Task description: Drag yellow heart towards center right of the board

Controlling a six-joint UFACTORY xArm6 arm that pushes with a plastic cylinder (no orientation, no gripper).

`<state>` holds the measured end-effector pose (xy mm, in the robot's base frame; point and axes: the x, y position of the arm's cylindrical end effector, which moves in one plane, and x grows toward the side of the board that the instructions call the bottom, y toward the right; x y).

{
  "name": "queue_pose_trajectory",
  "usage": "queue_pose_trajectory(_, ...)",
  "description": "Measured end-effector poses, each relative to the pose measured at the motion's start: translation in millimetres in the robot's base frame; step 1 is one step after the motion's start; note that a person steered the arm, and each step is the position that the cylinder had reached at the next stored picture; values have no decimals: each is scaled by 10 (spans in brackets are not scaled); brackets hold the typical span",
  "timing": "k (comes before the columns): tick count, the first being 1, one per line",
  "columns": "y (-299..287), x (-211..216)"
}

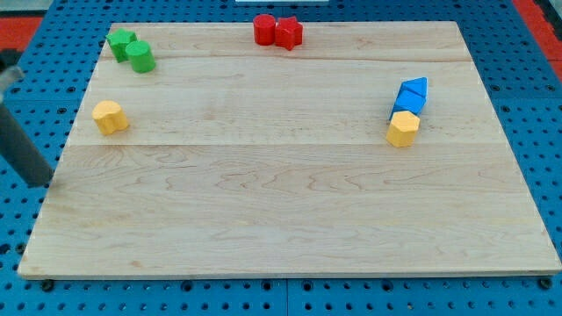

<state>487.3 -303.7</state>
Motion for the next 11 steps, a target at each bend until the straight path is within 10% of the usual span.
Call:
queue_pose_trajectory(1,155,-754)
queue_pose_trajectory(4,2286,-743)
queue_pose_trajectory(5,1268,-714)
queue_pose_trajectory(6,1629,-245)
queue_pose_trajectory(9,3309,-879)
queue_pose_trajectory(11,2551,-447)
